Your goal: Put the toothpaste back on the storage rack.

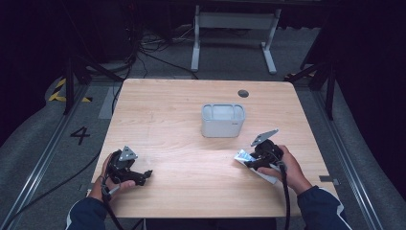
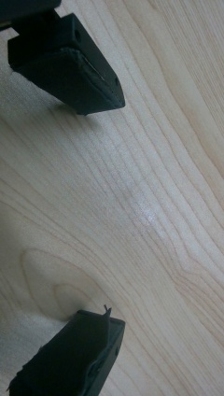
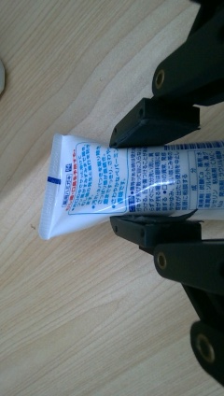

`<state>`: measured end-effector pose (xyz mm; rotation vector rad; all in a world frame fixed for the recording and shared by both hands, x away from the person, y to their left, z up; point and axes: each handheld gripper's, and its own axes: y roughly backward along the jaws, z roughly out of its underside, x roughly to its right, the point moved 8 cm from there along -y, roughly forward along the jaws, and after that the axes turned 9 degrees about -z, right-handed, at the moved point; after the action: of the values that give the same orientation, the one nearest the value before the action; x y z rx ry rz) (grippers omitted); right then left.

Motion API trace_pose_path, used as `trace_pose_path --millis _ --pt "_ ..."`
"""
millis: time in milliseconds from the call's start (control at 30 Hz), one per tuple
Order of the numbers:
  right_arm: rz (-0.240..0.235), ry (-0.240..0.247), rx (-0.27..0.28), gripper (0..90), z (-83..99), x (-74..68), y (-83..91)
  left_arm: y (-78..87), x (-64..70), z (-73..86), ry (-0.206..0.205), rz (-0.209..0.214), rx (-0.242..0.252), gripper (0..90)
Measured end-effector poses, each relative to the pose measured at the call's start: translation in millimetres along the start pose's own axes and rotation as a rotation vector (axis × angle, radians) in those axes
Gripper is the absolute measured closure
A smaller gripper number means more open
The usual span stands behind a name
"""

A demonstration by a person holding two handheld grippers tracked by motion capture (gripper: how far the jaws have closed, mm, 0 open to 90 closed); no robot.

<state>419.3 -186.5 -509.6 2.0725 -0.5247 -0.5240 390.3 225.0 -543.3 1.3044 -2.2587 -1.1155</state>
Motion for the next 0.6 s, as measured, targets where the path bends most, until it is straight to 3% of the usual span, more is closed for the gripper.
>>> trace_pose_path --millis 267,433,600 --pt "-0.012 0.006 0.006 59.5 1.7 -0.5 3.8 0.0 0.0 0.0 -0.001 0.000 0.000 0.1" --pt "-0.013 0.027 -0.036 55.4 1.4 -2.8 -0.4 0.0 -0.1 0.0 -0.001 0.000 0.000 0.1" --pt "-0.020 0.016 -0.045 50.4 1.0 -1.0 -3.7 0.0 -0.1 0.0 -0.001 0.000 0.000 0.1"
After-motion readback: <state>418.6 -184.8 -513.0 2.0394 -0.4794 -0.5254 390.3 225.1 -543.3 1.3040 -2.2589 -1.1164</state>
